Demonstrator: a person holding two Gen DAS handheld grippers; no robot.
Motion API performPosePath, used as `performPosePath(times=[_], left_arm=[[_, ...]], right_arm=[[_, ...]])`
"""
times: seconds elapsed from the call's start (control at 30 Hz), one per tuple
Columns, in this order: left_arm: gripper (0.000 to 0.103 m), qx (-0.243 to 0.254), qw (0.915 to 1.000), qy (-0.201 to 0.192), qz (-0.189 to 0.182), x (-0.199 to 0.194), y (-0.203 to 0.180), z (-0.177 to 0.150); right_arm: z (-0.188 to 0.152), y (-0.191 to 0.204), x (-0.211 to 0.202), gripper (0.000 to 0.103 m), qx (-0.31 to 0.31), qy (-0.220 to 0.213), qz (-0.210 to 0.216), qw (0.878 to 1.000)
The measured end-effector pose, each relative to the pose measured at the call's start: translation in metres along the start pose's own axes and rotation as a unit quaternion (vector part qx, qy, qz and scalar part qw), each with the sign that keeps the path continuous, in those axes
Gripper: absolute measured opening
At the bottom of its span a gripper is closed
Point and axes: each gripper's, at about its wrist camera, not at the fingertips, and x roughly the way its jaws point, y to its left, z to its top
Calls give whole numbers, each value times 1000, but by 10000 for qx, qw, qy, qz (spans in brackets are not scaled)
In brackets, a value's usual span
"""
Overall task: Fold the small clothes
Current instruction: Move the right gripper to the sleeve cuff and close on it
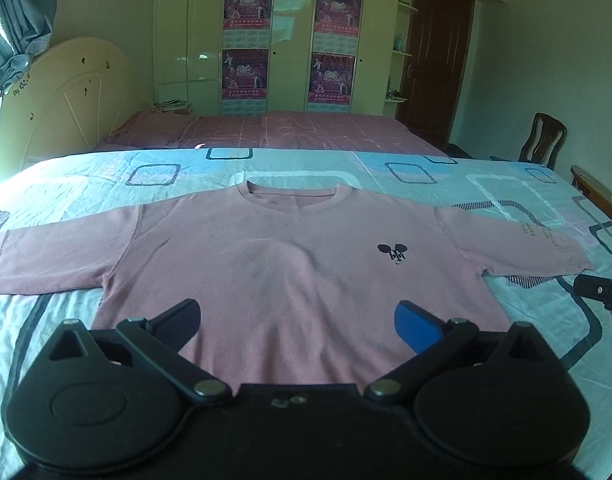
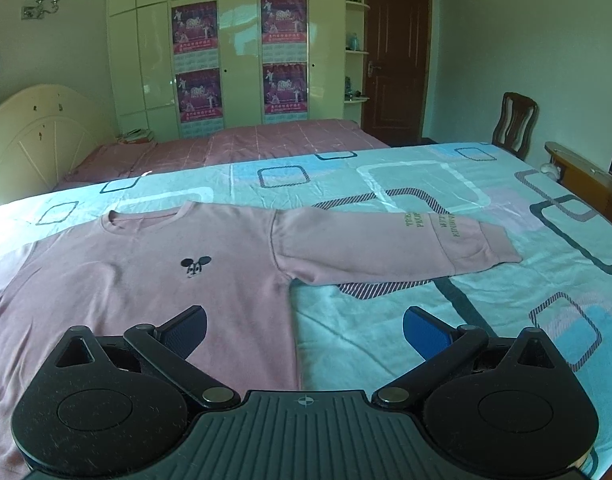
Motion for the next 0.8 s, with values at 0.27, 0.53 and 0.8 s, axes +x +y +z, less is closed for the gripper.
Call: performPosePath(times=[0.27,0.53,0.8], left_arm=[[102,277,9990,172,321,65,-60,32],[102,724,9943,612,483,124,-123,43],[102,1059,9901,738,558,157,-164,51]], right_arm=[[31,-90,74,103,445,167,-86,9988],[40,-211,148,103,1578,333,-349,9863],[31,-271,181,103,2333,292,-290,9715]])
